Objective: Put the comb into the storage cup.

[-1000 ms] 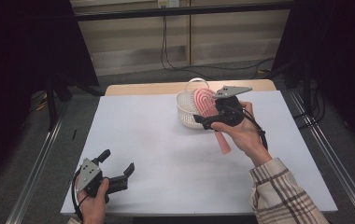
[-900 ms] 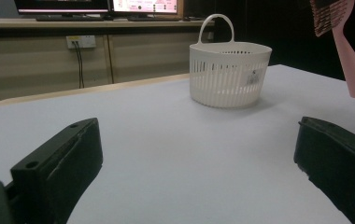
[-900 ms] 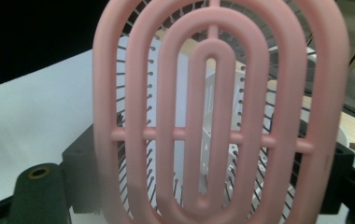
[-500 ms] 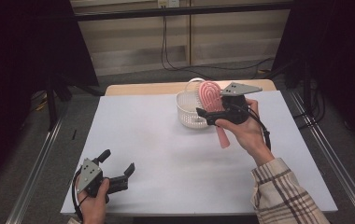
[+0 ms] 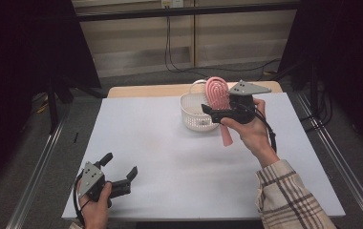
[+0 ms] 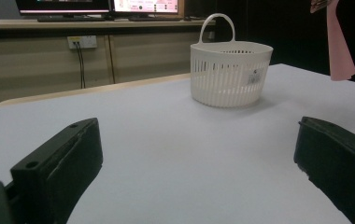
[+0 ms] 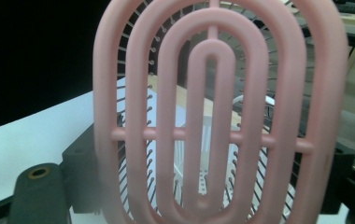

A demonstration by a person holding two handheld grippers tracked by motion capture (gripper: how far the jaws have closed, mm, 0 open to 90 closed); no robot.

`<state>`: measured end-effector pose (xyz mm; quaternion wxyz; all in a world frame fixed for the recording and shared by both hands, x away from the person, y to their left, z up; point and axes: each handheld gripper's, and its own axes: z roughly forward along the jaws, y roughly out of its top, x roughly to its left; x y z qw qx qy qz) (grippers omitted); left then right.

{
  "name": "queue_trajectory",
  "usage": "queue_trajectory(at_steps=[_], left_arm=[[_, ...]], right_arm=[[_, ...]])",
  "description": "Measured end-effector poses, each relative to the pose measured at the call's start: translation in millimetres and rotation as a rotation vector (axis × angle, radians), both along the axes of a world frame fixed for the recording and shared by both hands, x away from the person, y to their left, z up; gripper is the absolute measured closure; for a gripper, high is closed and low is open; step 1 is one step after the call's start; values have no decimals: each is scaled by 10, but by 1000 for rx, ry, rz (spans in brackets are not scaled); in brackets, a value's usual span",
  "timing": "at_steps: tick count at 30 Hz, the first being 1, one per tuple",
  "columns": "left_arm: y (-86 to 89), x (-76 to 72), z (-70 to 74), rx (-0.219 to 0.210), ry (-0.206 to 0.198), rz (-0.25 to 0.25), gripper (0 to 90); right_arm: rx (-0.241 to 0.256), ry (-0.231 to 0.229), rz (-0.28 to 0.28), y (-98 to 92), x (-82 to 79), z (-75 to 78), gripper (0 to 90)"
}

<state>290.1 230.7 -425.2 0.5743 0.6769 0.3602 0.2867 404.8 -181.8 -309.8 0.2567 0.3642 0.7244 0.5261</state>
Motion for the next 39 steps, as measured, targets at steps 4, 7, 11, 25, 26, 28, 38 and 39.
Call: queue_trajectory(at_steps=[4,7,11,25,26,28,38,39], left_arm=[[0,0,1,1,0,-2,13],[-1,2,-2,1,6,-1,13],[2,2,-1,-8,2,0,13],[6,2,-1,-11,0,-4,13],[7,1,0,-10,0,-3,13],[6,1,0,-10,1,-4,13],[6,-5,5,-6,-2,-6,13],[4,-5,5,-8,-3,-7,13]], right_arm=[[1,-3,-1,2,-1,9,195],[1,-16,-3,10,5,14,195],[7,-27,0,24,6,50,194],[33,-65,-2,61,103,194,194],[36,-70,-7,64,118,213,194],[35,-76,-12,67,134,228,194],[24,-91,-27,88,206,361,194],[21,-98,-28,91,214,376,194]])
